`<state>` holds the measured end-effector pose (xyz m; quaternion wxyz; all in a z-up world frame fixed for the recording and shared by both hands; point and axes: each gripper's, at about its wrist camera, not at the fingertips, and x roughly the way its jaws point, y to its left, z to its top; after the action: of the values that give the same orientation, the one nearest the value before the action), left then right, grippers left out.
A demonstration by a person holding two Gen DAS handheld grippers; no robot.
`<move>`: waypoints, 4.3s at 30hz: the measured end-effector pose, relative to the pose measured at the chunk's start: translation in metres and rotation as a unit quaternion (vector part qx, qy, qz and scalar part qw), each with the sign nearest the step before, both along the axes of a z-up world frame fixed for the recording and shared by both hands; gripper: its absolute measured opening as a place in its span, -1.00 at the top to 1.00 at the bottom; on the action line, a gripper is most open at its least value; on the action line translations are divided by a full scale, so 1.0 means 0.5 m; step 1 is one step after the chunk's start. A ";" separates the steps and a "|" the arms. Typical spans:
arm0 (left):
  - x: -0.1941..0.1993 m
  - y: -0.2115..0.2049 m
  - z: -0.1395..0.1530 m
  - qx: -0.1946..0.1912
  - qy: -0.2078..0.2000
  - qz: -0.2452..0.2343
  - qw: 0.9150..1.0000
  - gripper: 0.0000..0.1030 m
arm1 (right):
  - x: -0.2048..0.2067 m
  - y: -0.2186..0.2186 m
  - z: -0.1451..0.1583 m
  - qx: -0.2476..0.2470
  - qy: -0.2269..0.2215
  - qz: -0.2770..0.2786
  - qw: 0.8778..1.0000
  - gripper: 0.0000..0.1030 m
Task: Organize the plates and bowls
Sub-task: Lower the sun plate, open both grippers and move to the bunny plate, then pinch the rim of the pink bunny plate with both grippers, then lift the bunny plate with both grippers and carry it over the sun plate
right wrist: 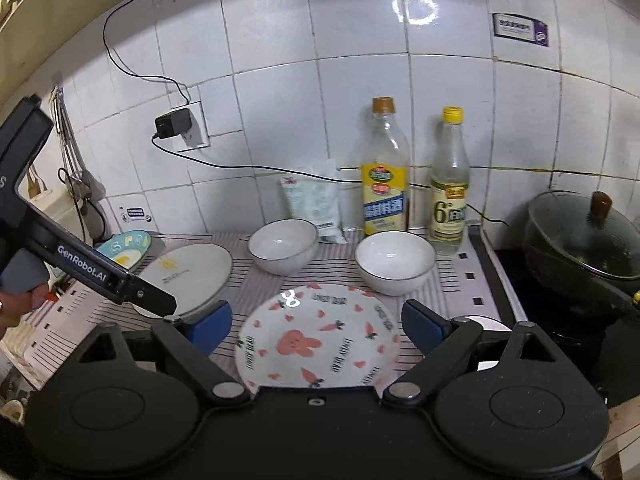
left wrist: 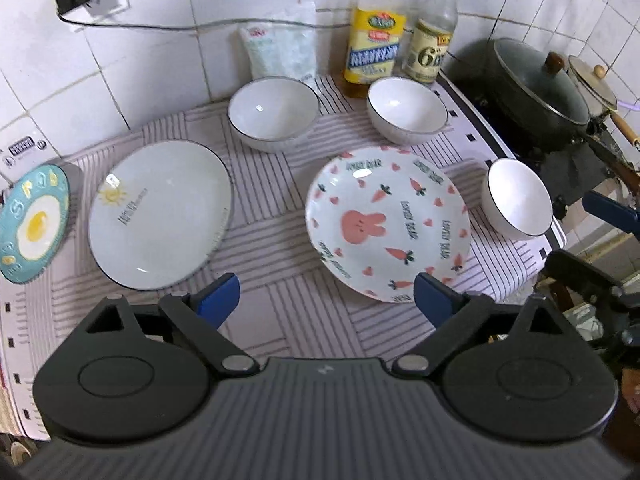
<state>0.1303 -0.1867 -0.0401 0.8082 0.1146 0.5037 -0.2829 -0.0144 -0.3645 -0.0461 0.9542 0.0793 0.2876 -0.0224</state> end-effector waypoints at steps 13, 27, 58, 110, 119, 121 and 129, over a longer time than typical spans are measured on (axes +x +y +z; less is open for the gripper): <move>-0.011 -0.050 -0.111 0.013 0.015 0.025 0.999 -0.84 | 0.006 -0.021 -0.143 0.003 0.037 0.020 0.999 -0.84; 0.041 -0.062 -0.216 -0.004 0.002 0.075 0.997 -0.84 | 0.069 -0.064 -0.284 0.118 0.054 -0.044 0.991 -0.63; 0.103 -0.070 -0.247 -0.030 0.086 0.070 0.993 0.53 | 0.137 -0.113 -0.297 0.198 0.108 -0.054 0.973 0.56; 0.119 0.333 -0.114 -0.067 0.070 0.247 0.964 0.52 | 0.396 0.152 -0.173 0.171 0.117 0.221 0.953 0.53; 0.228 0.377 -0.180 -0.059 0.122 0.234 0.963 0.51 | 0.478 0.199 -0.224 0.180 0.166 0.191 0.951 0.53; 0.251 0.383 -0.196 -0.057 0.133 0.229 0.963 0.50 | 0.490 0.206 -0.233 0.178 0.173 0.184 0.951 0.53; 0.308 0.393 -0.225 -0.046 0.162 0.209 0.963 0.48 | 0.525 0.231 -0.250 0.172 0.204 0.154 0.951 0.53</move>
<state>0.2844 0.0096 -0.1525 0.7615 -0.0779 0.6269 -0.1450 0.2481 -0.2488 -0.1710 0.8390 0.1904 0.4842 0.1594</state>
